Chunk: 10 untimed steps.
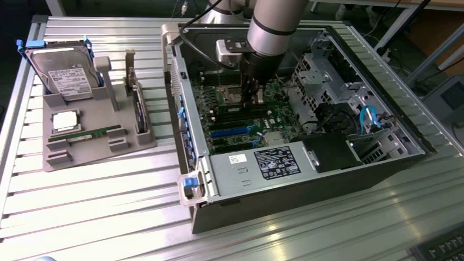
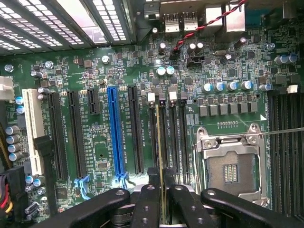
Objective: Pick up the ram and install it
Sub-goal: 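Insert the ram into the slot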
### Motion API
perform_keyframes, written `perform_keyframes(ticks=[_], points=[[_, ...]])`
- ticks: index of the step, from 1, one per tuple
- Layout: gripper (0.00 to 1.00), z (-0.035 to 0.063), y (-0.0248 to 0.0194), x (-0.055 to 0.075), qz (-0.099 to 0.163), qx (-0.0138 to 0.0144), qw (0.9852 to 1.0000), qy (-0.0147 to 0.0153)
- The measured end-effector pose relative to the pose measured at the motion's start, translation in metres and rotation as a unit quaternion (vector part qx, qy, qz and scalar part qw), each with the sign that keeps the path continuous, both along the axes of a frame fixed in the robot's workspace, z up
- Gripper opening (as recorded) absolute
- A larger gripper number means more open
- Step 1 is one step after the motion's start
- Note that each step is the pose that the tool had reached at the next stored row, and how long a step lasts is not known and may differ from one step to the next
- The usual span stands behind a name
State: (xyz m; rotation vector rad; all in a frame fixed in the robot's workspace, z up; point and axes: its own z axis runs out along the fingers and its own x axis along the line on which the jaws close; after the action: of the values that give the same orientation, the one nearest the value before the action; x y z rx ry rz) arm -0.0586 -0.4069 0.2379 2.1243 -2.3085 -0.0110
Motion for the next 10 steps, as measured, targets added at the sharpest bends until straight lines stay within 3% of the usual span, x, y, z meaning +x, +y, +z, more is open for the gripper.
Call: perform_keyframes(ticks=[3, 10], points=[[0.14, -0.0003, 0.0000, 0.0000, 0.000, 0.0001, 1.0000, -0.0025], [0.14, -0.0010, 0.0000, -0.0001, 0.000, 0.0002, 1.0000, -0.0026]])
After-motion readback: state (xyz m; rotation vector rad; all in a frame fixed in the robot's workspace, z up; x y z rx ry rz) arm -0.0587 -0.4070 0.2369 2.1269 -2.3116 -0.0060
